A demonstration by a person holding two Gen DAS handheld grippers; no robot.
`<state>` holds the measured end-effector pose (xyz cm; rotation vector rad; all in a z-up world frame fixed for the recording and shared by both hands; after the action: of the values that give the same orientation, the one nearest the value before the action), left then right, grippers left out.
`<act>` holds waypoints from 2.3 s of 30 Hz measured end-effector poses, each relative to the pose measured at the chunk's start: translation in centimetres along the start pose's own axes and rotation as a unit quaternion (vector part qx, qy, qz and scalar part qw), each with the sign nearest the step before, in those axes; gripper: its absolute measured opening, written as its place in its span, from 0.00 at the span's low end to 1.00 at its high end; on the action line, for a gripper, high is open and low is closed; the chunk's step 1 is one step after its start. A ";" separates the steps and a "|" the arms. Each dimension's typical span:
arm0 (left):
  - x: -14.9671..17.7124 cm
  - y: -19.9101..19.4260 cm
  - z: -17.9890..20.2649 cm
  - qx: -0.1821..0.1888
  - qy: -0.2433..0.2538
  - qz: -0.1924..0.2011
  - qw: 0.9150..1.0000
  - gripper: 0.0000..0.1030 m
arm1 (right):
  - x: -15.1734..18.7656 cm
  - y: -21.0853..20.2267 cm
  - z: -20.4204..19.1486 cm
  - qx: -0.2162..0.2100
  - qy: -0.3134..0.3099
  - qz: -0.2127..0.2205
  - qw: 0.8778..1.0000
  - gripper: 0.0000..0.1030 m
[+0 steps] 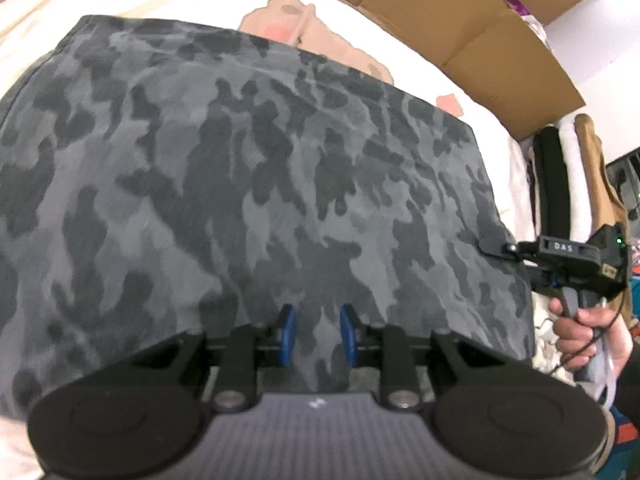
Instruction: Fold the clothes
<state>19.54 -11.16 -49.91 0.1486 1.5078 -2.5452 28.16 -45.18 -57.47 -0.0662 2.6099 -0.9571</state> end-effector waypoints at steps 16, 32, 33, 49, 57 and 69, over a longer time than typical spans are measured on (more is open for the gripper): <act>-4.8 3.0 1.1 -0.029 0.018 0.042 0.999 0.19 | -1.3 -1.8 -3.0 -0.019 -0.051 -0.001 0.999 0.08; -10.5 5.8 3.5 -0.057 0.016 0.088 0.994 0.18 | -1.5 -2.6 -4.1 -0.046 -0.050 -0.007 0.998 0.08; -10.8 6.0 3.5 -0.061 0.016 0.087 0.994 0.14 | -1.5 -2.7 -4.2 -0.047 -0.051 -0.007 0.998 0.08; -15.7 8.2 5.0 -0.079 -0.001 0.107 0.991 0.12 | -1.1 -2.6 -4.1 -0.045 -0.056 -0.013 0.997 0.08; -11.0 6.8 4.8 -0.061 0.014 0.093 0.994 0.13 | -1.1 -2.7 -4.0 -0.044 -0.049 -0.008 0.998 0.08; -0.8 3.8 3.0 -0.050 0.016 0.032 0.998 0.13 | -1.2 -2.7 -4.2 -0.041 -0.047 -0.006 0.998 0.08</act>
<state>21.07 -15.49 -51.59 0.2205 1.6106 -2.4250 27.60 -44.47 -52.47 -0.1446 2.5645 -0.8310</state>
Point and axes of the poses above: each gripper's, at about its wrist camera, not at the fingertips, and y roughly the way its jaws point, z to its right, x to its underside, the point moved 5 cm from there along y, roughly the way its jaws point, and after that the axes turned 12 degrees about -y, right-handed, at the moved point
